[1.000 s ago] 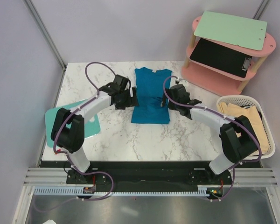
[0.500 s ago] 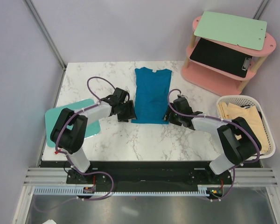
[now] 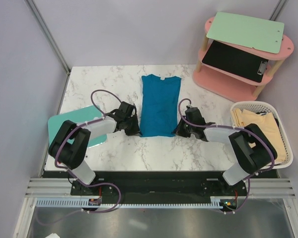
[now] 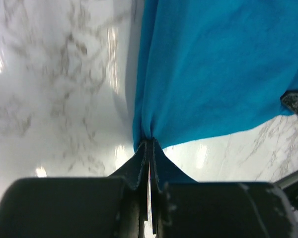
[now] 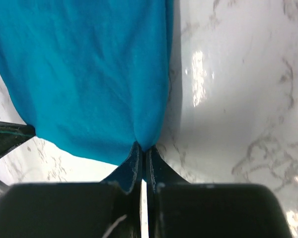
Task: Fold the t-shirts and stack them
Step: Grab one side of the 2/3 rectangular tshirt with both arms, then fold the long partially folded tshirt into a neat square
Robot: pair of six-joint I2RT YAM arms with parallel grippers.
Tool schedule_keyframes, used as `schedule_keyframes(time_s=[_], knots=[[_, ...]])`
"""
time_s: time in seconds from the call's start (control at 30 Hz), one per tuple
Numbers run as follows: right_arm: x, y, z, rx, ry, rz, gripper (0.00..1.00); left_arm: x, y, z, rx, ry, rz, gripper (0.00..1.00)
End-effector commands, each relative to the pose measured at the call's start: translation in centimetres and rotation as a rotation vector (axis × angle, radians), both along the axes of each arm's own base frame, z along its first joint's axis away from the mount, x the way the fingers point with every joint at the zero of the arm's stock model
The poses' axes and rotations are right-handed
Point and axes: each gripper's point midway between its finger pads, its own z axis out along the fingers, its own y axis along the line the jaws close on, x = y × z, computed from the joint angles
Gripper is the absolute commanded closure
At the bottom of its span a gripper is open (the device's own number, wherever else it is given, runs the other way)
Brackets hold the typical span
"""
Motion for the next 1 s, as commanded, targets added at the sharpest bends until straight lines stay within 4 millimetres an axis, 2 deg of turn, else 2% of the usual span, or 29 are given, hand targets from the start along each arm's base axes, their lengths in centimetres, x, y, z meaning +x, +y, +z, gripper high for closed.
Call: schedule_keyframes(time_s=[0.0, 0.03, 0.1, 0.2, 0.23, 0.3, 0.33, 0.37, 0.4, 0.43, 0.5, 0.53, 0.6, 0.63, 0.67, 0.7, 0.73, 0.77, 0.8, 0.83, 0.87, 0.9, 0.97], knots=[[-3.5, -0.6, -0.1, -0.014, 0.048, 0.078, 1.0, -3.6, -0.1, 1.2, -0.051, 0.034, 0.004, 0.98], [-3.8, -0.4, 0.9, -0.006, 0.02, 0.095, 1.0, -4.2, -0.3, 2.3, -0.062, 0.008, -0.006, 0.98], [-4.6, -0.7, 1.4, -0.021, 0.017, 0.111, 1.0, -5.2, 0.0, 2.8, -0.056, 0.017, -0.008, 0.98], [-4.5, -0.7, 3.9, -0.039, -0.059, 0.115, 1.0, -4.9, 0.5, 5.2, -0.049, -0.024, -0.001, 0.98], [-4.3, -0.5, 5.3, -0.038, -0.104, 0.125, 1.0, -4.0, 0.3, 6.7, -0.049, -0.06, 0.004, 0.98], [-3.3, -0.7, 7.2, -0.061, -0.154, 0.105, 1.0, -3.6, 0.4, 8.2, -0.037, -0.078, -0.001, 0.98], [-2.9, -0.8, 8.3, -0.063, -0.185, 0.099, 1.0, -2.5, 0.0, 10.0, -0.045, -0.12, 0.005, 0.98], [-2.5, -1.0, 8.9, -0.082, -0.202, 0.096, 1.0, -2.0, -0.1, 10.7, -0.043, -0.133, 0.005, 0.98], [-1.5, -0.8, 10.5, -0.078, -0.241, 0.089, 1.0, -1.5, -0.2, 11.4, -0.038, -0.151, -0.002, 0.98], [-0.8, -1.0, 11.0, -0.098, -0.258, 0.07, 1.0, -0.5, -0.3, 13.0, -0.041, -0.182, 0.005, 0.98], [0.6, -0.6, 12.6, -0.112, -0.296, 0.074, 1.0, 0.9, -0.4, 13.5, -0.027, -0.197, 0.004, 0.98], [1.5, -0.9, 13.1, -0.137, -0.314, 0.054, 1.0, 1.9, -0.7, 14.9, -0.04, -0.223, 0.006, 0.98], [3.4, -0.8, 14.4, -0.152, -0.347, 0.043, 1.0, 3.4, -0.6, 15.0, -0.032, -0.227, 0.012, 0.98], [4.1, -0.9, 14.6, -0.162, -0.356, 0.031, 1.0, 4.3, -0.9, 16.1, -0.045, -0.251, 0.012, 0.98], [4.8, -1.0, 15.1, -0.169, -0.371, 0.02, 1.0, 5.0, -0.9, 16.3, -0.045, -0.259, 0.014, 0.98], [6.1, -1.3, 15.6, -0.184, -0.385, 0.011, 1.0, 5.9, -0.7, 15.9, -0.032, -0.255, 0.021, 0.98], [6.8, -1.3, 15.9, -0.189, -0.392, 0.006, 1.0, 6.8, -0.9, 17.1, -0.047, -0.278, 0.022, 0.98], [7.9, -1.3, 17.1, -0.188, -0.425, -0.008, 1.0, 7.4, -0.8, 17.4, -0.045, -0.289, 0.021, 0.98], [8.9, -1.4, 16.4, -0.208, -0.413, -0.006, 1.0, 8.0, -0.6, 17.5, -0.045, -0.294, 0.025, 0.98], [9.6, -1.5, 16.4, -0.215, -0.419, -0.01, 1.0, 9.2, -0.9, 17.9, -0.048, -0.307, 0.025, 0.98], [10.7, -1.3, 17.3, -0.212, -0.443, -0.016, 1.0, 9.7, -1.0, 17.9, -0.041, -0.312, 0.014, 0.98], [11.7, -1.5, 16.3, -0.233, -0.428, -0.017, 1.0, 10.5, -0.9, 18.1, -0.043, -0.317, 0.017, 0.98], [13.1, -1.4, 16.1, -0.239, -0.428, -0.022, 1.0, 12.3, -1.2, 18.4, -0.041, -0.335, 0.009, 0.98]])
